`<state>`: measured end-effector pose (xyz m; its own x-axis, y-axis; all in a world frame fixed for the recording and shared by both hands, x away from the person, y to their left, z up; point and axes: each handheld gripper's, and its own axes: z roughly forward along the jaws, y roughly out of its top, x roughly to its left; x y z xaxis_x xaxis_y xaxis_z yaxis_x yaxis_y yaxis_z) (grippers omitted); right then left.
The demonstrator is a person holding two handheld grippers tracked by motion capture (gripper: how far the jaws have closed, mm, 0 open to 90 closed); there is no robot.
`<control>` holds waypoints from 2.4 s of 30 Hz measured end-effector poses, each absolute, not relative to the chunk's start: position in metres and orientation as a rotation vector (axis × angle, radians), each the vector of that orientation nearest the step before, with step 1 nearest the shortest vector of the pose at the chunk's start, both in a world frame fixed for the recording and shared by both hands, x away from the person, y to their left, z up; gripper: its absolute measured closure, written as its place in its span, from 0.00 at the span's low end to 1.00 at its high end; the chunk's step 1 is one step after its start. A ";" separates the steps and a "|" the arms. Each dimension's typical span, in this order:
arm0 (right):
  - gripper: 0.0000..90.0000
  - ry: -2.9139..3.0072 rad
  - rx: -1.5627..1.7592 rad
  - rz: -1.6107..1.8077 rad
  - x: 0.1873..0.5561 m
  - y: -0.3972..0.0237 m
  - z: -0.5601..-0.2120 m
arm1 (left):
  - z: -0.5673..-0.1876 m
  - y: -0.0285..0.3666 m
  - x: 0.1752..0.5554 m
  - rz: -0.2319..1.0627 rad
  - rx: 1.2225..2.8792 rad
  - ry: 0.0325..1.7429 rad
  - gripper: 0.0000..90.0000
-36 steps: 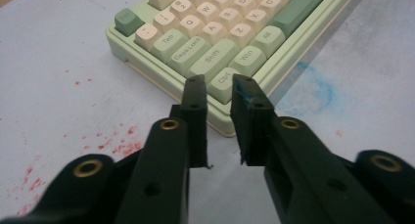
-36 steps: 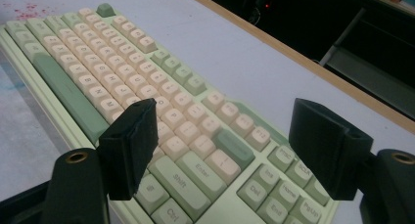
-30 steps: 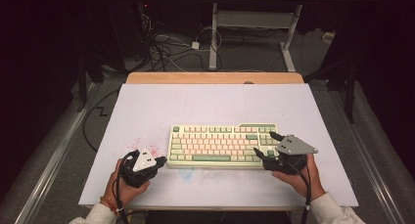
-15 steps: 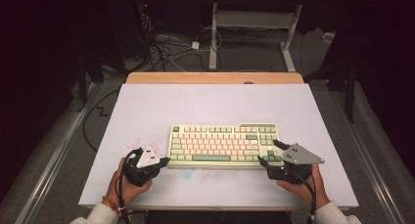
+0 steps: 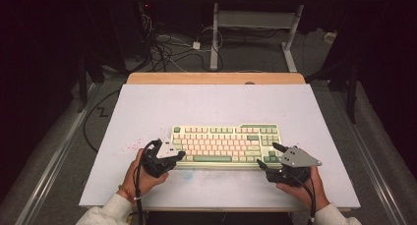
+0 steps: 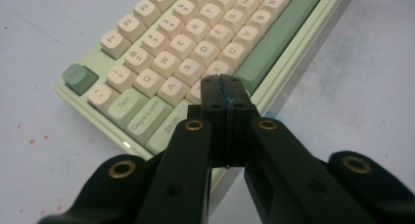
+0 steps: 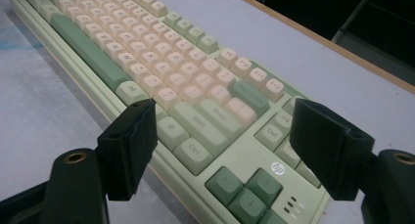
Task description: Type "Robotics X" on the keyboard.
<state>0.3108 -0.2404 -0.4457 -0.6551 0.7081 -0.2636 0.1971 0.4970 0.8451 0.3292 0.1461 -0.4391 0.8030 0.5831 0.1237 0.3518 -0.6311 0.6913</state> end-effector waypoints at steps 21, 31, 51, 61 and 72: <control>0.30 2.155 0.725 1.081 0.311 -0.238 -0.448 | -0.442 0.104 0.358 0.397 2.358 0.643 0.96; 0.30 2.168 0.714 1.069 0.312 -0.238 -0.449 | -0.448 0.095 0.365 0.388 2.382 0.649 0.95; 0.30 2.217 0.683 1.034 0.311 -0.234 -0.452 | -0.448 0.094 0.366 0.400 2.393 0.646 0.97; 0.30 2.207 0.688 1.042 0.311 -0.235 -0.450 | -0.439 0.101 0.363 0.445 2.358 0.648 0.94; 0.30 2.211 0.688 1.041 0.311 -0.235 -0.450 | -0.437 0.107 0.364 0.459 2.344 0.666 0.94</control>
<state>0.3107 -0.2350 -0.4505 -0.6898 0.6629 -0.2909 0.1979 0.5592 0.8050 0.3638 0.1071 -0.4373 0.8095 0.5682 0.1477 0.3408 -0.6597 0.6698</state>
